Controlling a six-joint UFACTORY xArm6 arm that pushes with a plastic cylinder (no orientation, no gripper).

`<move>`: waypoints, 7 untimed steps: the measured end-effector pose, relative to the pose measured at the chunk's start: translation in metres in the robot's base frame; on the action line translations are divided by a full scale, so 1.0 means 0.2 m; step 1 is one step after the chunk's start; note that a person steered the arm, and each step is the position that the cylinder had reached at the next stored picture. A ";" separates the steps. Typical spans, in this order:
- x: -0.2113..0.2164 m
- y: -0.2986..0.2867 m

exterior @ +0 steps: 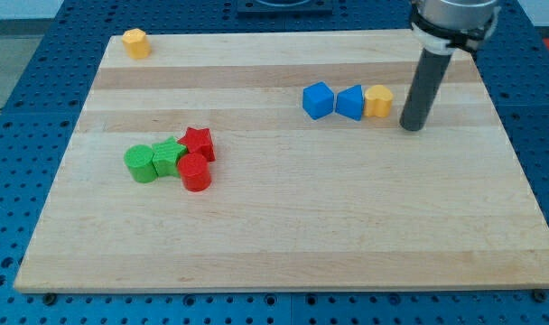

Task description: Move the heart to the top center of the board

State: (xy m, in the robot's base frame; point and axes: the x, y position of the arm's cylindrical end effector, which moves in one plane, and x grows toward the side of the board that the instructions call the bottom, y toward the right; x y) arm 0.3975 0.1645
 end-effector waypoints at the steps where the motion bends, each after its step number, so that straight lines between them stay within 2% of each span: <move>1: -0.03 -0.14; 5: -0.34 -0.12; 7: -0.42 -0.45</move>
State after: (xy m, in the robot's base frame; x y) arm 0.3129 0.0751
